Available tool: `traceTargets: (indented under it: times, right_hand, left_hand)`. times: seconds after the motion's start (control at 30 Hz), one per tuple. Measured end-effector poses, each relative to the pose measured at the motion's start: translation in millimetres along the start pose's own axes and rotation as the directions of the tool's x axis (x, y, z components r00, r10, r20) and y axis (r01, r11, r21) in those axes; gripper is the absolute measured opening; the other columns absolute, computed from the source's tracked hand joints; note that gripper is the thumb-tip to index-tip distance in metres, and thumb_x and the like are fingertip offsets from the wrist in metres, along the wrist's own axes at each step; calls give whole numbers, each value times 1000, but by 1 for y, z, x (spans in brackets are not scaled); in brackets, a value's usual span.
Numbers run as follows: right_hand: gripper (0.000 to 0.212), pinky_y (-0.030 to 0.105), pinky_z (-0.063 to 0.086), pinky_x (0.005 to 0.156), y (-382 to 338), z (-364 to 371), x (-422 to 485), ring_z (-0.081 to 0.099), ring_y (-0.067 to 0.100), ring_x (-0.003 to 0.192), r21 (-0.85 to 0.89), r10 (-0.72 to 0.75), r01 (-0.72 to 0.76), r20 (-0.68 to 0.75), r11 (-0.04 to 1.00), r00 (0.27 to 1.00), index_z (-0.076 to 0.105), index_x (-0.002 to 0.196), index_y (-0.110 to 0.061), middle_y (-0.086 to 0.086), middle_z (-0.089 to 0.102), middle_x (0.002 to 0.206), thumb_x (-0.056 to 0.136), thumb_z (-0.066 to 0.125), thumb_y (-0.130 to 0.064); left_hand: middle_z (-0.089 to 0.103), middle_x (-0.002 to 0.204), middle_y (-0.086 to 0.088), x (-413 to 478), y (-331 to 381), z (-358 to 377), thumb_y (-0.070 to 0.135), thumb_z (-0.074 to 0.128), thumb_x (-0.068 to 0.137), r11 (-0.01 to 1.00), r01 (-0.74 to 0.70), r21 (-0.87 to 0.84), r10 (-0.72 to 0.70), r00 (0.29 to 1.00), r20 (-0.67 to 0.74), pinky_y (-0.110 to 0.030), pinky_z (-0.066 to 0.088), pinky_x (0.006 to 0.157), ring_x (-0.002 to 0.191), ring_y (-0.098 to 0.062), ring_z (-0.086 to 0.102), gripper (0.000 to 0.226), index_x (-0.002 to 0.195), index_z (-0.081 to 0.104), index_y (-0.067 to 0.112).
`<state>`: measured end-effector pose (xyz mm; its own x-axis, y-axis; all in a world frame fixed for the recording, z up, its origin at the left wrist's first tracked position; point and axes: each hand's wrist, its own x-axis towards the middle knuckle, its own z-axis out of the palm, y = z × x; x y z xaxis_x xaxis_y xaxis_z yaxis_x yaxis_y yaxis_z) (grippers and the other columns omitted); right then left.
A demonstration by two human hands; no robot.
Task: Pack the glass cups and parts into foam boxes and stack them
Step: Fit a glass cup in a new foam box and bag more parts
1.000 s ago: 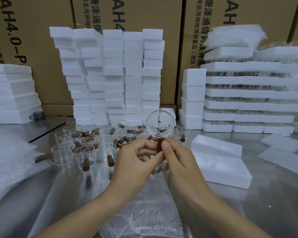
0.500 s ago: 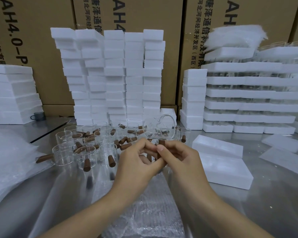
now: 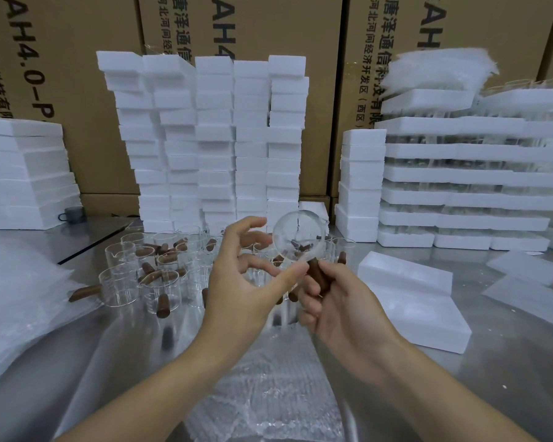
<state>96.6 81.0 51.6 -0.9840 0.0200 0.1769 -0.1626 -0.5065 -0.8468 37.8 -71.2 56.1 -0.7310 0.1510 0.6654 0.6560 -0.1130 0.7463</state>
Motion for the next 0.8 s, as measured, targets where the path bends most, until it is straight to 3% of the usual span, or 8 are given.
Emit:
traceTargets:
  times: [0.1, 0.2, 0.3, 0.4, 0.47, 0.57, 0.63, 0.8]
  right_hand:
    - [42, 27, 40, 58, 5, 3, -2, 39, 12, 59, -1, 30, -30, 85, 1000, 996, 78, 85, -24, -2, 43, 75, 109, 47, -37]
    - [35, 27, 39, 59, 5, 5, -5, 39, 13, 59, -2, 30, -30, 115, 1000, 993, 78, 89, -26, -2, 45, 76, 107, 50, -39]
    - [32, 27, 39, 58, 6, 5, -5, 38, 14, 59, -2, 18, -18, 95, 1000, 995, 75, 94, -24, 0, 44, 76, 108, 50, -38]
    - [28, 28, 38, 57, 5, 4, -5, 38, 14, 58, -14, 8, -7, 72, 1000, 997, 65, 115, -16, 1, 44, 75, 109, 49, -38]
    - [31, 28, 37, 58, 4, 4, -5, 38, 14, 58, -33, -2, 4, 63, 999, 998, 61, 126, -16, 1, 43, 75, 109, 49, -39]
    - [28, 27, 39, 58, 3, 5, -6, 38, 14, 59, -63, -19, 23, 70, 998, 997, 60, 118, -16, 1, 44, 76, 110, 48, -40]
    - [28, 27, 41, 57, 2, 6, -6, 38, 14, 60, -79, -21, 26, 71, 997, 997, 61, 115, -15, 1, 44, 76, 111, 46, -39]
    - [29, 26, 40, 57, 4, 5, -4, 41, 14, 58, -113, -16, 23, 58, 993, 998, 64, 118, -16, 1, 46, 76, 110, 48, -39]
  left_hand:
    - [65, 128, 18, 1, 4, -1, 45, 91, 78, 998, -66, -10, 66, 998, -5, -19, 52, 61, 90, -17, 77, 59, 130, 63, 54]
    - [65, 129, 14, 0, 6, -1, 45, 89, 79, 996, -85, -18, 85, 996, -2, -28, 60, 67, 92, -19, 77, 59, 132, 65, 53]
    - [64, 129, 17, 1, 6, -2, 48, 87, 80, 995, -102, -13, 102, 995, 11, -25, 58, 65, 91, -18, 76, 59, 135, 65, 54]
    - [63, 131, 19, 1, 5, -3, 51, 83, 84, 992, -125, 21, 124, 992, 31, -23, 55, 63, 92, -16, 76, 59, 139, 62, 58]
    - [62, 135, 19, 1, 4, -3, 53, 81, 86, 990, -135, 47, 133, 990, 42, -33, 58, 65, 96, -17, 77, 60, 142, 60, 59]
    - [61, 137, 18, 1, 3, -3, 51, 81, 89, 990, -129, 57, 127, 991, 46, -52, 62, 72, 99, -19, 77, 60, 144, 58, 58]
    - [61, 136, 17, 0, 3, -2, 46, 82, 90, 991, -124, 55, 122, 992, 39, -57, 63, 74, 99, -20, 78, 60, 144, 59, 57]
    - [62, 134, 19, -2, 3, -3, 50, 80, 87, 991, -115, 65, 114, 993, 18, -48, 62, 67, 94, -21, 78, 59, 142, 60, 56]
